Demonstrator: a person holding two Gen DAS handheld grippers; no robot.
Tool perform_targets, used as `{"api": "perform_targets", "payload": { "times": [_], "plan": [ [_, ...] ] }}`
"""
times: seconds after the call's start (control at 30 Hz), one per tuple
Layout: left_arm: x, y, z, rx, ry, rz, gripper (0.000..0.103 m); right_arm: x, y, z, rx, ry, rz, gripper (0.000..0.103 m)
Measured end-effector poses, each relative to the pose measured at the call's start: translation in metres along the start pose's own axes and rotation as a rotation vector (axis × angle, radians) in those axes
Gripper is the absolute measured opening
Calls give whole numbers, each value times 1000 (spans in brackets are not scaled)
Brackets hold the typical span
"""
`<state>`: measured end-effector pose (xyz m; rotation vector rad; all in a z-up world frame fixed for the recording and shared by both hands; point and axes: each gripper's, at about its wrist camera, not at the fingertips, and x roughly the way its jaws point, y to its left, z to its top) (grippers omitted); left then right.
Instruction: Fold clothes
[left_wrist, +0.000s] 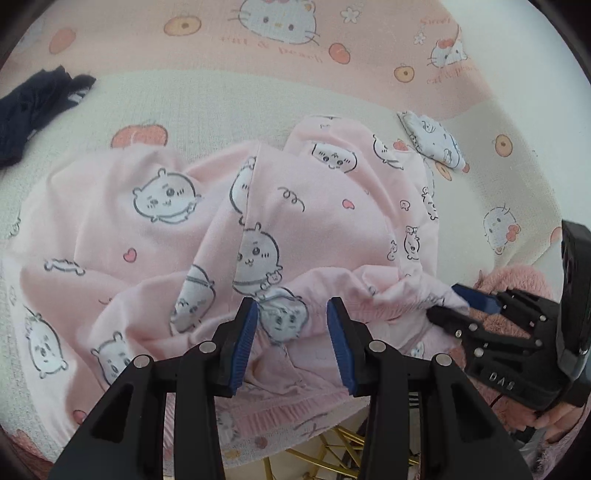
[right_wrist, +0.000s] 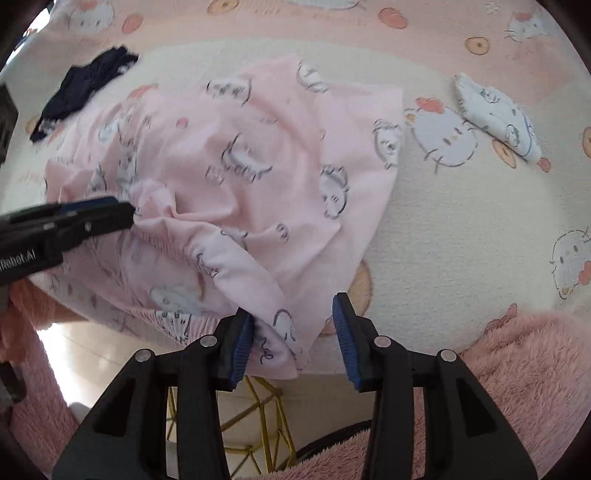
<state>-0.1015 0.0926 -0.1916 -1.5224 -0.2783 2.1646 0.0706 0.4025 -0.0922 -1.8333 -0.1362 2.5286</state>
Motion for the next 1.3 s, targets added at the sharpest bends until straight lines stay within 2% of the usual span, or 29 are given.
{"api": "perform_targets", "payload": {
  "times": [0.07, 0.17, 0.3, 0.37, 0.4, 0.47, 0.53, 0.63, 0.73, 0.77, 0.8, 0.83, 0.87, 0.97, 1.07, 1.17, 1.3],
  "plan": [
    [-2, -7, 0, 26, -13, -6, 41, -3, -9, 11, 13, -48, -37, 41],
    [-5, -17, -1, 64, -32, -15, 41, 38, 38, 41, 33, -30, -6, 41],
    [-9, -31, -1, 115, -58, -27, 41, 26, 39, 44, 138, -42, 165, 41],
    [-6, -42, 1, 140, -42, -59, 41, 8, 34, 39, 217, -49, 311, 42],
    [-3, -47, 3, 153, -30, -79, 41, 1, 31, 37, 233, -54, 322, 42],
    [1, -59, 6, 178, -5, -119, 41, -7, 25, 35, 232, -59, 273, 43],
    [6, -70, 9, 203, 19, -159, 41, 3, 14, 39, 227, -47, 224, 43],
    [30, -79, 10, 236, 93, -121, 41, 44, -3, 50, 261, 17, 237, 43],
    [49, -81, 11, 227, 132, -109, 41, 74, 4, 51, 197, 92, 214, 43],
    [53, -82, 12, 222, 139, -118, 37, 84, 9, 50, 166, 116, 201, 43],
    [56, -85, 11, 222, 141, -127, 21, 91, 14, 49, 145, 137, 193, 43],
    [58, -88, 11, 224, 141, -137, 15, 97, 16, 49, 141, 152, 191, 43],
    [58, -91, 9, 240, 141, -140, 14, 103, 17, 49, 142, 164, 189, 43],
    [54, -100, -1, 294, 143, -149, 14, 110, 12, 56, 170, 162, 219, 46],
    [45, -101, -12, 310, 139, -203, 14, 112, 5, 60, 213, 152, 263, 50],
    [41, -109, -23, 363, 170, -219, 14, 111, 6, 61, 217, 141, 273, 51],
    [37, -105, -26, 345, 201, -226, 14, 99, 12, 57, 189, 127, 270, 50]
  ]
}}
